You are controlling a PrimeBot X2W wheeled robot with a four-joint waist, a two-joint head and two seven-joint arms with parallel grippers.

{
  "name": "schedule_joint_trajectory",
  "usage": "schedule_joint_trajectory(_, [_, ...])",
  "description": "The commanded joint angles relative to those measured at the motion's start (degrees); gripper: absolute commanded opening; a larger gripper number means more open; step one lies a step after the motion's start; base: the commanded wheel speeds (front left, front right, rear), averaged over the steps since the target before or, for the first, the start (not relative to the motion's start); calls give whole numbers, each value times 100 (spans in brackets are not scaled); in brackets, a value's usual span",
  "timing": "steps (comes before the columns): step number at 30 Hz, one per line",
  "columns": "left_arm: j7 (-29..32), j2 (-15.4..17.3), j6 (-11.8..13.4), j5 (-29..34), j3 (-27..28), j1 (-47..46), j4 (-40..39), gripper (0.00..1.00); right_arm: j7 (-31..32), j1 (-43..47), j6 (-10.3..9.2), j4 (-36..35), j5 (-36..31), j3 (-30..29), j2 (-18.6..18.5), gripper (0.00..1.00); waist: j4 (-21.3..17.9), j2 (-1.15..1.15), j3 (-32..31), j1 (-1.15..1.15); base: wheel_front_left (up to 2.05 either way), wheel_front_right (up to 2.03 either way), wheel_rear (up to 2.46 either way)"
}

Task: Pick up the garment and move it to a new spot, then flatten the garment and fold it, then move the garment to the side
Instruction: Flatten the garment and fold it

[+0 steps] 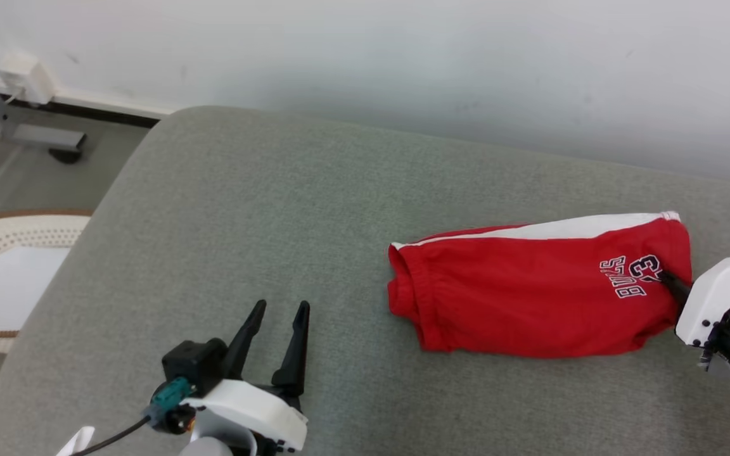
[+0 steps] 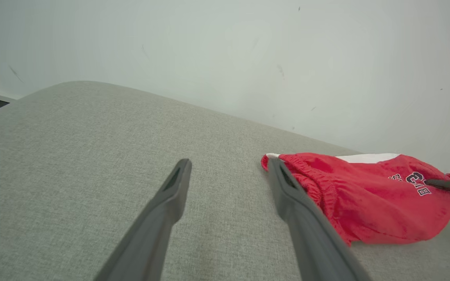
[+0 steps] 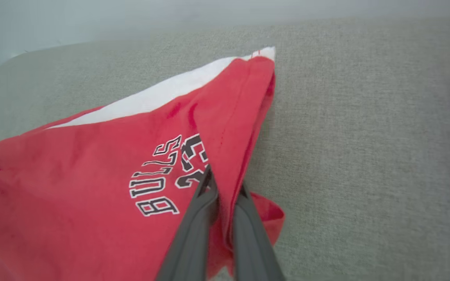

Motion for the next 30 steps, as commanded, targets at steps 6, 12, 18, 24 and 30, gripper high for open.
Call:
schedule_joint_trajectory(6, [-7, -47, -40, 291, 294, 311, -55, 100, -763, 537, -2, -384, 172, -226, -176, 0, -370, 0, -253, 1, 0, 0, 0])
schedule_joint_trajectory(12, [-7, -121, -134, 404, 499, 479, -73, 100, -1310, 605, -1, -504, -14, -228, -364, 0, -460, 0, -300, 1, 0, 0, 0])
schedule_joint_trajectory(18, [-7, -224, -206, 472, 577, 558, -6, 100, -1442, 211, -1, -663, -517, 100, -166, 0, -362, 0, -327, 1, 0, 0, 0])
schedule_joint_trajectory(24, [-7, -277, -290, 484, 570, 565, 125, 100, -1285, -66, -1, -745, -954, 539, 440, 0, -95, 0, -395, 1, 0, 0, 0])
schedule_joint_trajectory(30, [-7, -300, -324, 451, 508, 520, 283, 100, -1047, -90, -1, -751, -1140, 787, 899, 0, 222, 0, -460, 1, 0, 0, 0])
